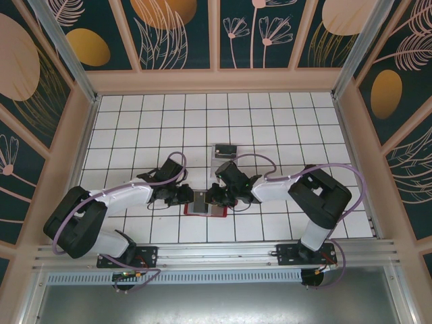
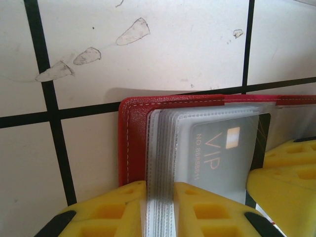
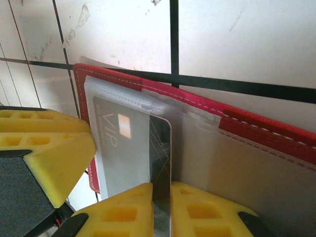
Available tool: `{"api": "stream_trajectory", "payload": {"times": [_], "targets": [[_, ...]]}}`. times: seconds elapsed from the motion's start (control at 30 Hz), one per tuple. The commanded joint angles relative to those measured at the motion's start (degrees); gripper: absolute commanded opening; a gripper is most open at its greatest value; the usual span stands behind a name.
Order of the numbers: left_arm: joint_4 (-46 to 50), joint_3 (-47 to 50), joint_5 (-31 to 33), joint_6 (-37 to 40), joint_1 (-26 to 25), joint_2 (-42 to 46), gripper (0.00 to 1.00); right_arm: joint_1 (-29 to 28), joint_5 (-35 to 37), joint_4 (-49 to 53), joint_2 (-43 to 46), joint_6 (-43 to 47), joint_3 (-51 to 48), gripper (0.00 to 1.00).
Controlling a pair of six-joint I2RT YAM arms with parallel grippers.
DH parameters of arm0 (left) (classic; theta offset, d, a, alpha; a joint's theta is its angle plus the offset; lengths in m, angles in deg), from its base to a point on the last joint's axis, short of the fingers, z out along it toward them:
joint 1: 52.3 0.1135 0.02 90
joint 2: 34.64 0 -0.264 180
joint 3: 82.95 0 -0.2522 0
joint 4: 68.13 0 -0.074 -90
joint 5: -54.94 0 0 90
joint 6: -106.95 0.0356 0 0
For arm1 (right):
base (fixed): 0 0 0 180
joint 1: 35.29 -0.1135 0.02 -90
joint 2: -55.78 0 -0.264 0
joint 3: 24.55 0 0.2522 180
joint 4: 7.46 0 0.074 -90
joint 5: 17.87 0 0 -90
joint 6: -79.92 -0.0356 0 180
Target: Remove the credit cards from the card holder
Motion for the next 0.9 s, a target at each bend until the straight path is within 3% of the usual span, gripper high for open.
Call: {"api": "stream_trajectory", "payload": {"times": [0.0,0.87], "targets": [[3.1,-0.4,1.4,0.8,-0.1,-1.2,0.23,0.5,0.6,0.7,0.3,-0.6,-1.7,0.13],[3.8,-0.9,2.5,1.4,-0.1,-0.9,0.23,2.2,5.3,10.4,10.8,1.6,-2.9,0.06]]}}
